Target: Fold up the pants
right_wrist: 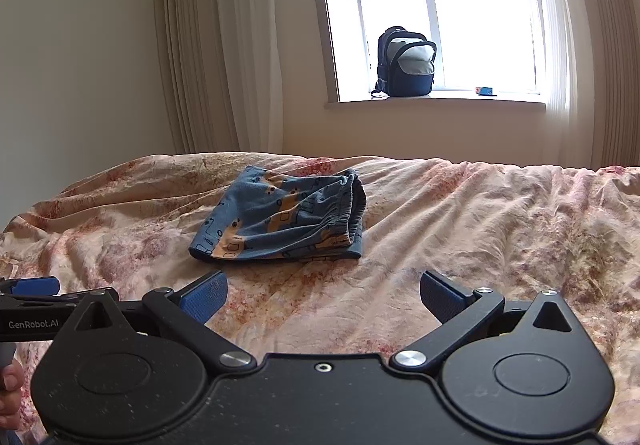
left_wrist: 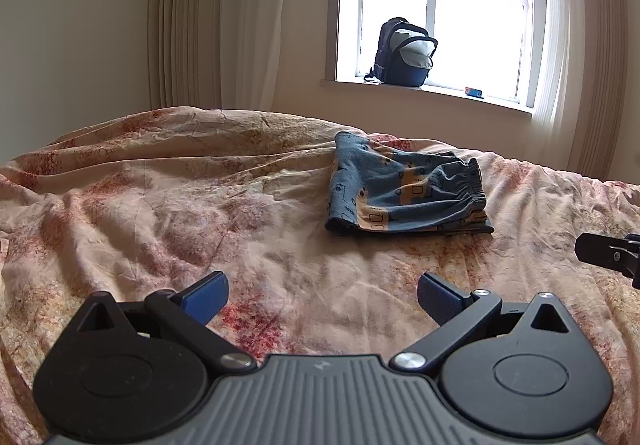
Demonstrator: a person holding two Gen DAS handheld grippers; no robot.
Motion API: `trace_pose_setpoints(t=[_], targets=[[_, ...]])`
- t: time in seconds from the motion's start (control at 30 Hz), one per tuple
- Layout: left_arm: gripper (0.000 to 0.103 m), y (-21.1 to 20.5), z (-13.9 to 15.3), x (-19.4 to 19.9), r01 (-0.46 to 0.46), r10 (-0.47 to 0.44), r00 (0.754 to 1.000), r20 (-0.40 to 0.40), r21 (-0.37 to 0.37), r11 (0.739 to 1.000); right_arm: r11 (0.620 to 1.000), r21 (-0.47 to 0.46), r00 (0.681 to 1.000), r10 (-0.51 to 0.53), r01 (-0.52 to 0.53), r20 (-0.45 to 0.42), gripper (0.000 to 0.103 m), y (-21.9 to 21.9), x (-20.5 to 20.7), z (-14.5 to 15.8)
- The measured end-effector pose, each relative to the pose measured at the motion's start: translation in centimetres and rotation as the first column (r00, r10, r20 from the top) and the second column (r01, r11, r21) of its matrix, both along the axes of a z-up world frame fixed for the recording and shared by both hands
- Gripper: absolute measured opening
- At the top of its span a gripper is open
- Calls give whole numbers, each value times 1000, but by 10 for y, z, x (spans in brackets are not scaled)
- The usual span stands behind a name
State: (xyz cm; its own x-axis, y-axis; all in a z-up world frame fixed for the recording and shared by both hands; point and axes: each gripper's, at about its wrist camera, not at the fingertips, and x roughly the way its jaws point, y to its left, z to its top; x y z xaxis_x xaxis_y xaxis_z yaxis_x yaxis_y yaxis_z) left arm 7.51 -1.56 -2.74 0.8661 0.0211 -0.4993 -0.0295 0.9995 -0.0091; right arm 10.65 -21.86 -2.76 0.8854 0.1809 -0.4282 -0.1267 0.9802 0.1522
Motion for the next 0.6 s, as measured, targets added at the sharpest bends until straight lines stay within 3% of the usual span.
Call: trace_pose_setpoints(t=[0.6], targets=[[103, -1, -1, 0, 15, -15, 1000, 3, -2, 1000, 1000, -4, 1000, 19, -19, -16, 102, 0, 3, -2]])
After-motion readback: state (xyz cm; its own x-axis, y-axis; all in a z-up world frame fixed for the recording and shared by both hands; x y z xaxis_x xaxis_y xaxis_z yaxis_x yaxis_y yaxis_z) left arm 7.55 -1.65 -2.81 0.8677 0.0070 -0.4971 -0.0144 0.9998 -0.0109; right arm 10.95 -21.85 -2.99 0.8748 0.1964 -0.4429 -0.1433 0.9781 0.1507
